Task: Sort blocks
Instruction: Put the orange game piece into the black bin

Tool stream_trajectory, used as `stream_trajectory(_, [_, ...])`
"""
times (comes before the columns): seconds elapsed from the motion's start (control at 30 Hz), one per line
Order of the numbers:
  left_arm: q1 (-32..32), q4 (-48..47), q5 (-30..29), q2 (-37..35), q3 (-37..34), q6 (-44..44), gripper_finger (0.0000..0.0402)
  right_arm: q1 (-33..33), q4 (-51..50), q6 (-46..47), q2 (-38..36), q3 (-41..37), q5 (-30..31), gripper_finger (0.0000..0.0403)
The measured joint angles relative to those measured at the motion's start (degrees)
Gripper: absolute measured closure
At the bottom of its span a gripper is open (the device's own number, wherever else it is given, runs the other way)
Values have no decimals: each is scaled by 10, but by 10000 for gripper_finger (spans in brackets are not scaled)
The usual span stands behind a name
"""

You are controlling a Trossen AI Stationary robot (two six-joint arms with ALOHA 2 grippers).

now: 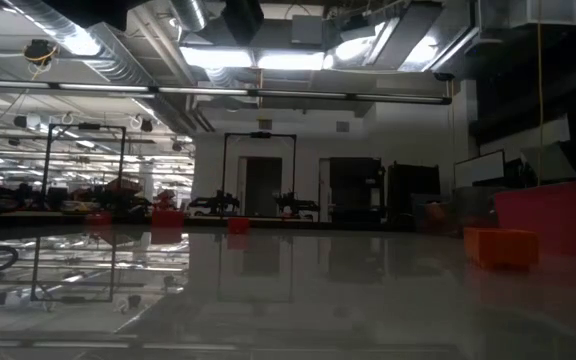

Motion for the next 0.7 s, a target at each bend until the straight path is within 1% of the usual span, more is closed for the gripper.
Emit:
stream_trajectory(0.13, [0,-1,1,0,0,0,279,-4,2,1,0,0,-5,165])
stream_trajectory(0.2, [0,0,1,0,0,4,279,-4,1,0,0,0,-6,177])
stream_trajectory(0.33, [0,-2,2,0,0,25,278,-5,0,-3,0,0,-20,225])
stream_trajectory(0.4, [0,-2,4,0,0,22,273,-5,-1,-10,0,0,-30,250])
stream_trajectory(0.43, [-1,-2,4,0,0,19,269,-5,-1,-12,0,0,-32,256])
stream_trajectory(0.5, [0,-5,4,0,0,21,260,-5,-1,-9,0,0,-32,256])
stream_trajectory(0.7, [1,-29,3,0,0,78,220,-5,-12,2,-1,0,-28,257])
